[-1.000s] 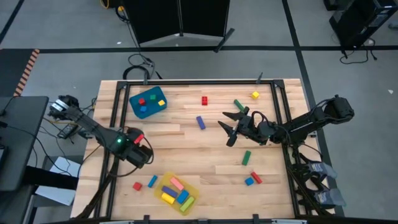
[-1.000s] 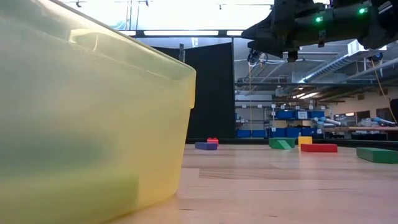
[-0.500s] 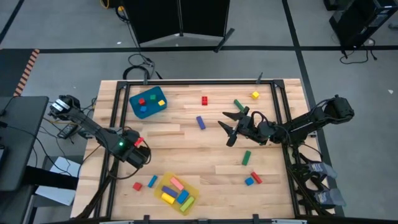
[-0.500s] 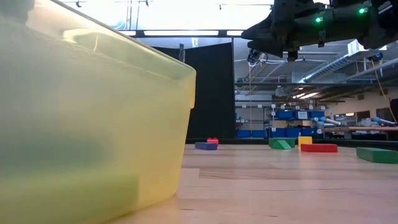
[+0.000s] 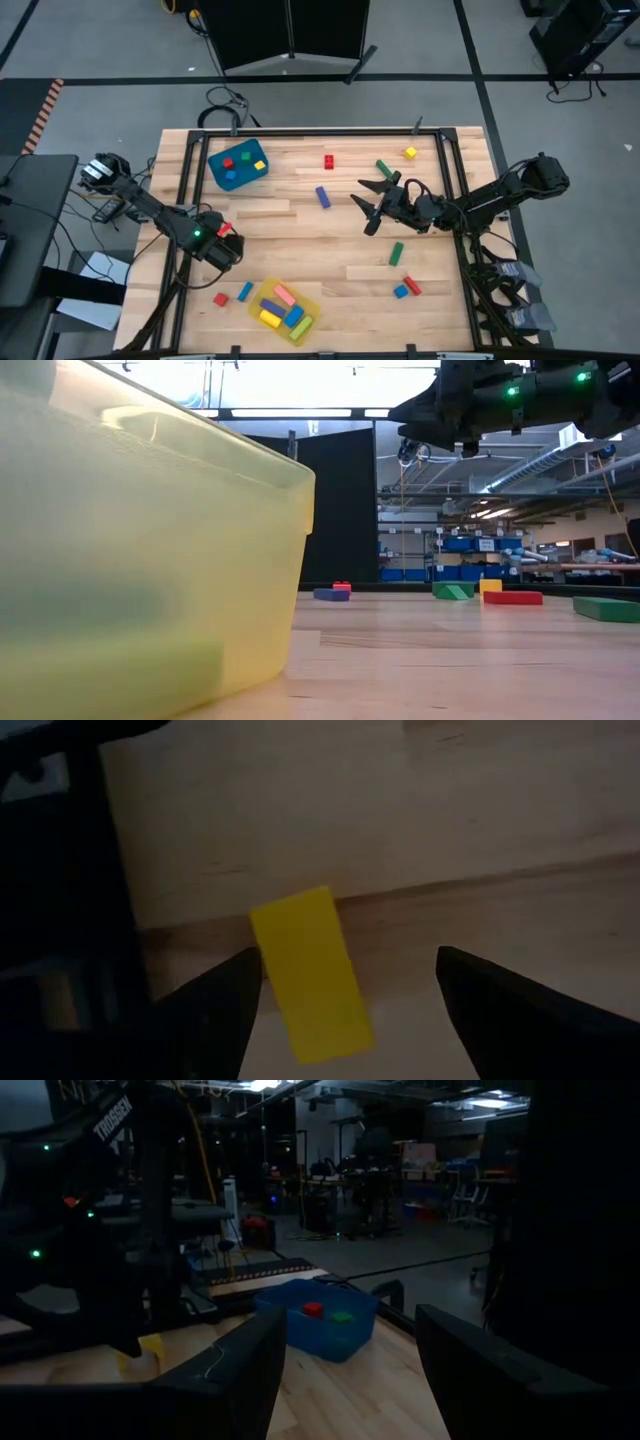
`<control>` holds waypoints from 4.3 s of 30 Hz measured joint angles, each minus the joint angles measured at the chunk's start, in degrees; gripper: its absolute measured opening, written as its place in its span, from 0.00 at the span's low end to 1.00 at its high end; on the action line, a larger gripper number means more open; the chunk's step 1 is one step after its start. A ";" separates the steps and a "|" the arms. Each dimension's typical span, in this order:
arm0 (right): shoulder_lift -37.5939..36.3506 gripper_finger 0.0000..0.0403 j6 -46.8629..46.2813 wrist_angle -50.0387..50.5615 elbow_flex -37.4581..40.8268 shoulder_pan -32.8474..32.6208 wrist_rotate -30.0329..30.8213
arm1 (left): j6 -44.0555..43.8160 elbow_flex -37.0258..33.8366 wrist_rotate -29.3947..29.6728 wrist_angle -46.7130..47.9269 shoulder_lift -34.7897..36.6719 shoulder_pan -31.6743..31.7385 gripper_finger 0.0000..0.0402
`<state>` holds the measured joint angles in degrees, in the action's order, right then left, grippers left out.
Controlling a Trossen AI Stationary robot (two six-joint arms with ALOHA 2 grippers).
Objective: Sort blocks by size
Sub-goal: Put the large yellow block into the yellow bin, then put the small red game piece into the blue bin
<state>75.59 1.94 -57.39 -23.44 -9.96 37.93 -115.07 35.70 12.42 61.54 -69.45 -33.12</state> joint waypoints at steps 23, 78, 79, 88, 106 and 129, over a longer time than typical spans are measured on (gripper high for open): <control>0.00 0.58 2.77 0.02 0.00 0.13 -0.02 | 2.63 -3.34 -0.48 -10.45 -6.69 0.00 0.48; 0.17 0.56 -11.31 16.81 -2.80 1.66 1.22 | 92.85 15.17 -1.48 -51.98 -9.28 -4.10 0.82; 0.17 0.56 -12.84 21.15 -4.00 2.17 1.27 | 94.57 15.17 1.46 -51.98 -7.61 -4.64 0.82; 0.17 0.56 -23.75 50.02 -15.07 12.20 -1.54 | 107.09 7.17 21.13 -62.20 5.48 -7.81 0.71; 26.80 0.71 -29.50 66.73 -41.41 30.91 -21.46 | 111.94 -17.81 38.66 -93.06 25.82 -4.72 0.65; 51.02 0.81 -36.93 92.00 -69.41 34.38 -22.62 | 113.18 -18.27 38.52 -89.90 28.70 -4.74 0.65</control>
<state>126.61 -34.99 34.61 -92.85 24.43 15.31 -1.89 17.43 50.94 -28.36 -40.75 -37.87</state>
